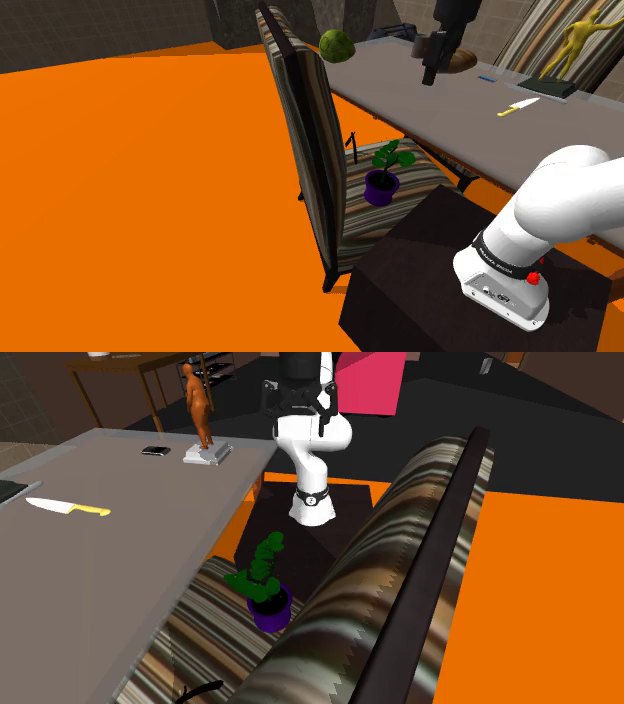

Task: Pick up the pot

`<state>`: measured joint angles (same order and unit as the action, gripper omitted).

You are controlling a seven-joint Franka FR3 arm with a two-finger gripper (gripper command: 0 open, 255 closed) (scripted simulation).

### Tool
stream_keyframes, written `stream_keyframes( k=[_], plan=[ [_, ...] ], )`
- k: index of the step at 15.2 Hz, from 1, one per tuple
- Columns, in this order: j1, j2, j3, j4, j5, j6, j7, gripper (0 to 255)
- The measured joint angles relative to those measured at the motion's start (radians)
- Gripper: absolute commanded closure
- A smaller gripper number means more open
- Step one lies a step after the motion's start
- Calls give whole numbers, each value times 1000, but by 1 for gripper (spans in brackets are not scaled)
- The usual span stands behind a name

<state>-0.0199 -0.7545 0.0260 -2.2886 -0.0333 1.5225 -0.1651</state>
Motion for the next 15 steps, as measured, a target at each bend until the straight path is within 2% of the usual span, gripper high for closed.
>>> stream_keyframes(
  k=[2,5,15],
  plan=[
    [-4,0,-1,-16,2,15,7,0],
    [-26,21,-19,-79,4,88,32,0],
    [-111,144,-85,-297,21,397,129,0]
  ],
)
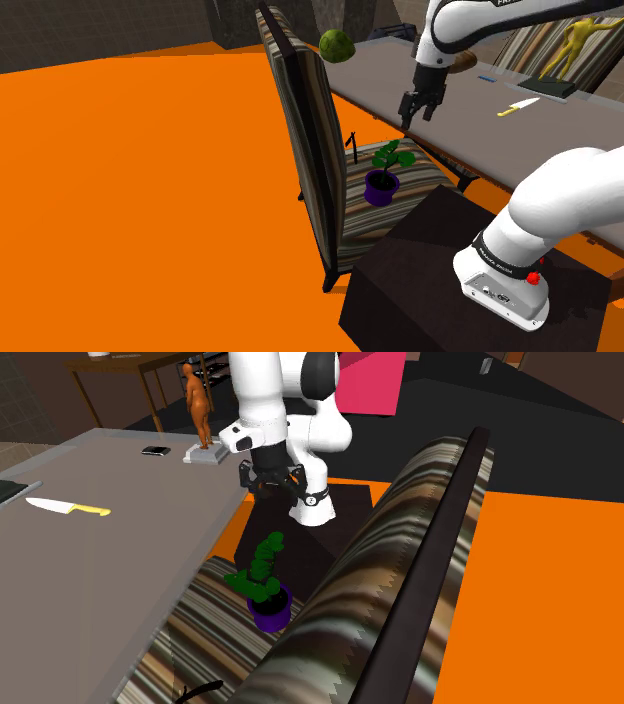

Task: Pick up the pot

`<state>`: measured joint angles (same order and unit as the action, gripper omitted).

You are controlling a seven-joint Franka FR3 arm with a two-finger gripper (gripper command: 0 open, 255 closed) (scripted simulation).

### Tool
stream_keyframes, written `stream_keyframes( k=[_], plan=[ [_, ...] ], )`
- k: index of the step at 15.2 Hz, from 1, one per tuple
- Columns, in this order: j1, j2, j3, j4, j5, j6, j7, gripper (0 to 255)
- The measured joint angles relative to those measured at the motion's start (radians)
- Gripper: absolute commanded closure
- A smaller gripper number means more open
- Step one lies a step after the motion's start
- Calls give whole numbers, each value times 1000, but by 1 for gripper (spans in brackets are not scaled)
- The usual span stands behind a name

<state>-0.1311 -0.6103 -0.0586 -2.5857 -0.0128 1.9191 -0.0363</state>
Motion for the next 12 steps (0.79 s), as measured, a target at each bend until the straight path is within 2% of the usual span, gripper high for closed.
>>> stream_keyframes(
  k=[7,12],
  plan=[
    [-47,188,-52,-91,29,256,47,0],
    [-49,254,-62,-121,39,351,44,0]
  ],
)
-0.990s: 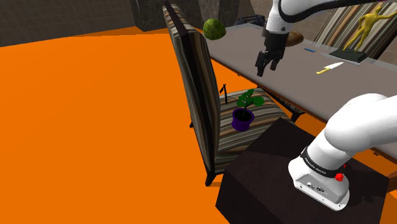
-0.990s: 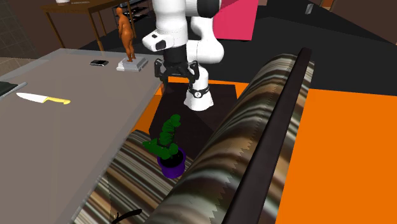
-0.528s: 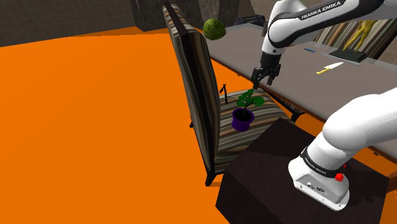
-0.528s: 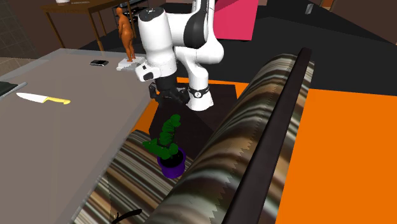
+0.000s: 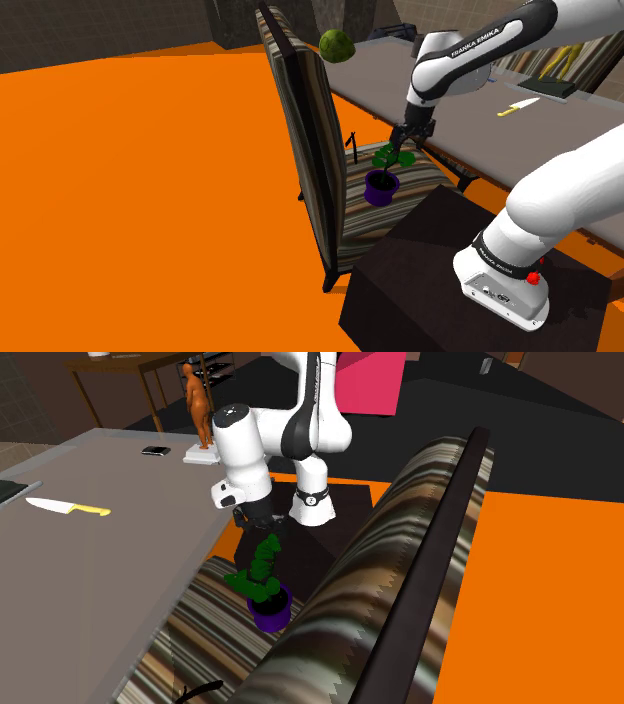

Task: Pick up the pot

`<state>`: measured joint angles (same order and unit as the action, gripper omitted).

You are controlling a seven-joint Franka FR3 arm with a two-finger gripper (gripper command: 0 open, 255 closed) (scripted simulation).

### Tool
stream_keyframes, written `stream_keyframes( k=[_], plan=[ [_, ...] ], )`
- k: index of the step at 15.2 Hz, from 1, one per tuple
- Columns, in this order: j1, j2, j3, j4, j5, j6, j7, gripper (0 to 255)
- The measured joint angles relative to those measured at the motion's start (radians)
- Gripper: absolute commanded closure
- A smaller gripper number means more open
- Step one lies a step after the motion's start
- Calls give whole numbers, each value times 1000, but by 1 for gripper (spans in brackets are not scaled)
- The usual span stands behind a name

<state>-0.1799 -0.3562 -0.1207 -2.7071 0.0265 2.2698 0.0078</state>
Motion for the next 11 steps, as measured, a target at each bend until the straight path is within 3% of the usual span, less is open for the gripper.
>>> stream_keyframes(
  k=[3,4,11],
  plan=[
    [0,26,-4,-20,3,46,-7,0],
    [1,32,-4,-22,4,54,-7,255],
    [2,35,-4,-21,5,59,-7,255]
  ],
)
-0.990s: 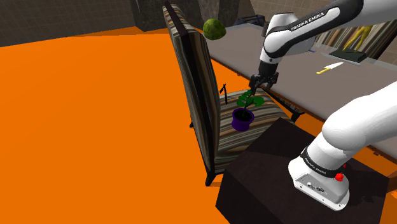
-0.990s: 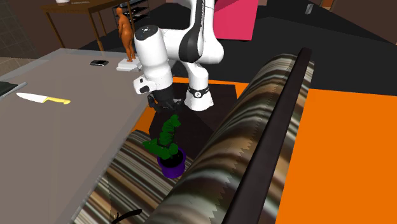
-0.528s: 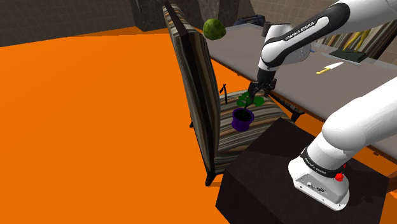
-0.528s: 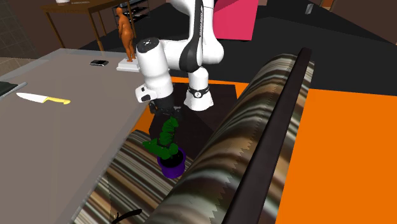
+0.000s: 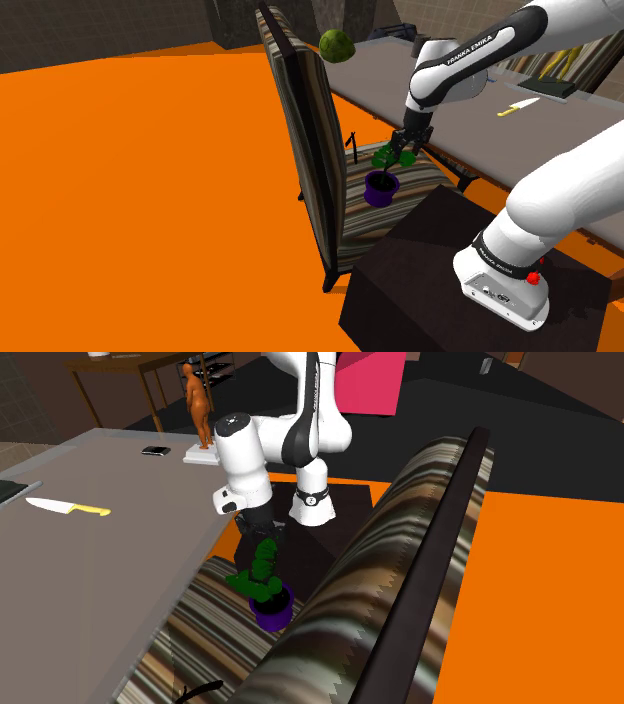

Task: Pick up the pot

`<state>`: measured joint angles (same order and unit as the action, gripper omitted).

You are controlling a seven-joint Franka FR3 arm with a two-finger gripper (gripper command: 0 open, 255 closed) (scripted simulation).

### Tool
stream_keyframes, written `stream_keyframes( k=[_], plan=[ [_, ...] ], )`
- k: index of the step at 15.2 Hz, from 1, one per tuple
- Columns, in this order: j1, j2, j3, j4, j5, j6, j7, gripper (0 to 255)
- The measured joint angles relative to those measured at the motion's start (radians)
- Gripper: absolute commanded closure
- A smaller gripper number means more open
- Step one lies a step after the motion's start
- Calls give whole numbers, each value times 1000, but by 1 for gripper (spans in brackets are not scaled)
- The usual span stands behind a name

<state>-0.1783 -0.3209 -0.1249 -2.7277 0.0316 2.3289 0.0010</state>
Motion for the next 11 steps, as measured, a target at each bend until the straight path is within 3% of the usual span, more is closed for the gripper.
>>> stream_keyframes(
  k=[4,11],
  plan=[
    [-1,-4,0,0,-1,-6,0,255],
    [-6,-74,5,36,-12,-113,11,255]
  ],
)
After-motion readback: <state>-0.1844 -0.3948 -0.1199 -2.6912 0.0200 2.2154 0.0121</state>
